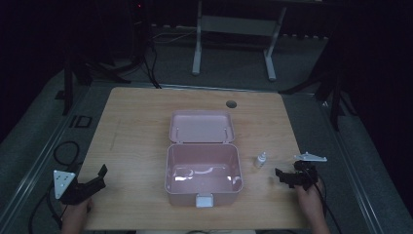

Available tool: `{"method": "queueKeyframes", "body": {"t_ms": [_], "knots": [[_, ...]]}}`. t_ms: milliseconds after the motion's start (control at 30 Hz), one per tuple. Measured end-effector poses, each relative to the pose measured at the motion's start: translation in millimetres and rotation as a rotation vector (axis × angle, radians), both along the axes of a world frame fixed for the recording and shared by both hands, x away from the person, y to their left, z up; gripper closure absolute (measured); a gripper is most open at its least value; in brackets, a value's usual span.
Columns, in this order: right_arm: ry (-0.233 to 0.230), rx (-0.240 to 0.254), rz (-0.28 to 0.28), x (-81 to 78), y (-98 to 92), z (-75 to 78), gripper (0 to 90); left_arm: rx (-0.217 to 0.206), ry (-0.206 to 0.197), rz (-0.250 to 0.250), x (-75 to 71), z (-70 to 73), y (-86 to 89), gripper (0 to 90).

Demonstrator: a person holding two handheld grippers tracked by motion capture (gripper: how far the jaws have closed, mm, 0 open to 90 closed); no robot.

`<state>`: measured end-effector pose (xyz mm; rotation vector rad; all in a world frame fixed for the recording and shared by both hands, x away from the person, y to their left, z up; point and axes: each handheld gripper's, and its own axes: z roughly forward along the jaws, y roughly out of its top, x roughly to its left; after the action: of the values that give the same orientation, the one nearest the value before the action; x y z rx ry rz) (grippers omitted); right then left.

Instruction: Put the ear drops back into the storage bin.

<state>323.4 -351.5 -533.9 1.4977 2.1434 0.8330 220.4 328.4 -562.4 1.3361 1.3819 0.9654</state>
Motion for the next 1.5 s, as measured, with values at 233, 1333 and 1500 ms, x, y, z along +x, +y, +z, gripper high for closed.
{"method": "queueKeyframes", "body": {"t_ms": [233,1333,1500], "knots": [[0.130,-0.052,0.074,0.2,2.9,8.0,10.7,0.002,0.000,0.001,0.0,0.0,-0.2,0.5],[0.714,-0.430,0.405,-8.2,23.1,30.5,13.3,0.000,-0.001,-0.001,-0.1,0.0,0.1,0.4],[0.732,-0.427,0.421,-5.8,26.2,31.3,13.3,-0.001,-0.002,-0.002,-0.2,-0.1,0.2,0.5]]}}
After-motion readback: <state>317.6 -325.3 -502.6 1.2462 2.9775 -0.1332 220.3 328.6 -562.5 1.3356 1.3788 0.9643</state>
